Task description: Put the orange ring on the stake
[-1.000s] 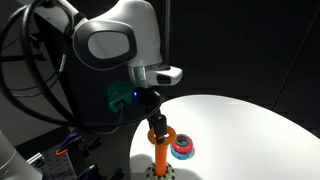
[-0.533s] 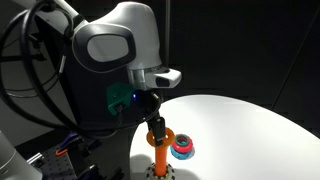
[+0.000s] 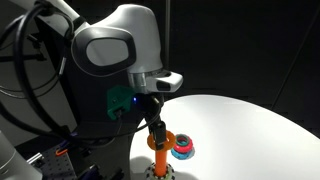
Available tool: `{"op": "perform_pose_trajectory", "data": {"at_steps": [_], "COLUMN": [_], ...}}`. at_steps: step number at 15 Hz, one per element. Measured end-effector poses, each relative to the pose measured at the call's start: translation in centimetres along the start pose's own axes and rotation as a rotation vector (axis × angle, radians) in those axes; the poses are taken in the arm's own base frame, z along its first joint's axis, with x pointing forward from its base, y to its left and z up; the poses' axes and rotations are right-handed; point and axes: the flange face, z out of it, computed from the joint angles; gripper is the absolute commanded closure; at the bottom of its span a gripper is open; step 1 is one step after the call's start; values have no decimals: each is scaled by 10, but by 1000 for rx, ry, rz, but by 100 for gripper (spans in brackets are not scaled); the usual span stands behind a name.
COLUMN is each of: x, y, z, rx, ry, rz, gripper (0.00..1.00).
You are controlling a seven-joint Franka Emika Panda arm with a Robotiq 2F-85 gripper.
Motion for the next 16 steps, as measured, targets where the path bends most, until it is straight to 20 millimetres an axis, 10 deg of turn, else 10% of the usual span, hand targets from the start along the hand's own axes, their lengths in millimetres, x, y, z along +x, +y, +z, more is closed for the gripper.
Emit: {"op": "perform_pose_trajectory", "data": {"at_steps": [16], "x": [0], "y": [3], "z": [6], "rx": [5], "ry": [-6], "rz": [4], "gripper": [0]}}
